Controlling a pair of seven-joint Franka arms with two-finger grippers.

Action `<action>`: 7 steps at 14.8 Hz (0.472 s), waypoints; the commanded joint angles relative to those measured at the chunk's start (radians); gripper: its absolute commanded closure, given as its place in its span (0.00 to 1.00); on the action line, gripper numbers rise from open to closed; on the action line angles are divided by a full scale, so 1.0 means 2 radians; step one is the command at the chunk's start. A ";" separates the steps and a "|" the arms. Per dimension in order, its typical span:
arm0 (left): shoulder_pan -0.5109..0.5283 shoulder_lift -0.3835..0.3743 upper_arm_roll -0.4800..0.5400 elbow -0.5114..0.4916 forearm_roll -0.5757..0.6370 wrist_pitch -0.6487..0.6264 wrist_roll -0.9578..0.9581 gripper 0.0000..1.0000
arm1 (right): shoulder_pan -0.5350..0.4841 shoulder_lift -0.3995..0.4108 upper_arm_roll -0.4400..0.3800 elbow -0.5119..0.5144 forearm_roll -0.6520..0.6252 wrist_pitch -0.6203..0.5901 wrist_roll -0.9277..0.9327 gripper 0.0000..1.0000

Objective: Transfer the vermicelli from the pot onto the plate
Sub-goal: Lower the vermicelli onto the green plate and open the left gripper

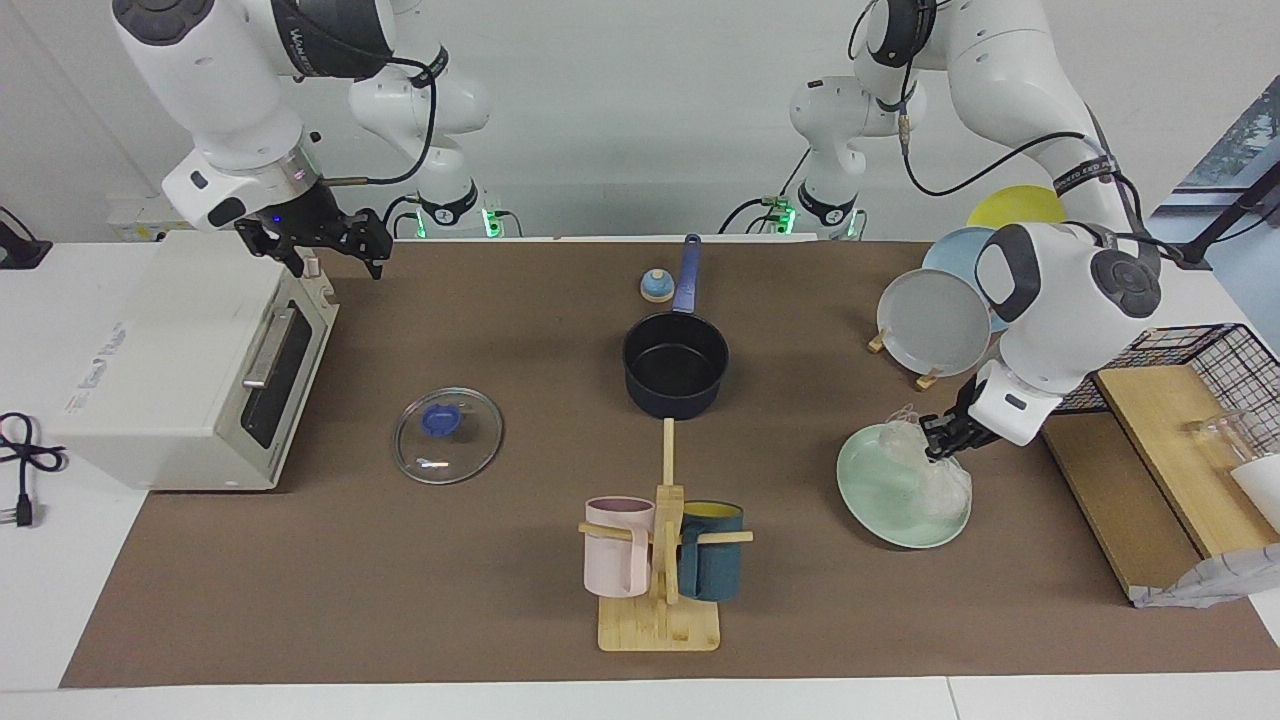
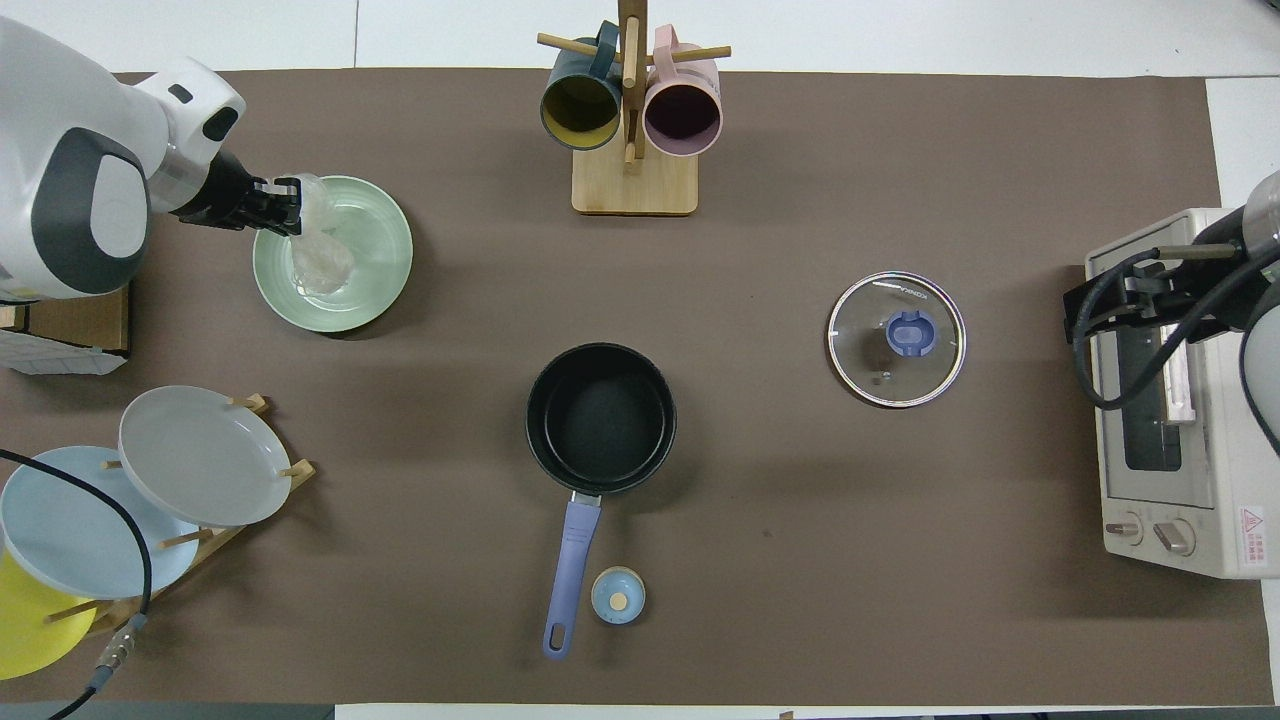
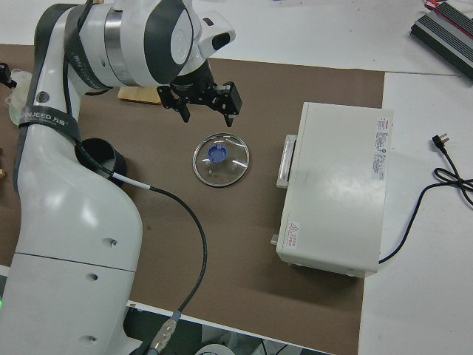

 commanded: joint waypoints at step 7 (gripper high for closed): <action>0.000 0.004 -0.001 -0.042 0.027 0.061 0.056 1.00 | 0.000 -0.006 -0.008 -0.006 0.009 0.005 0.002 0.00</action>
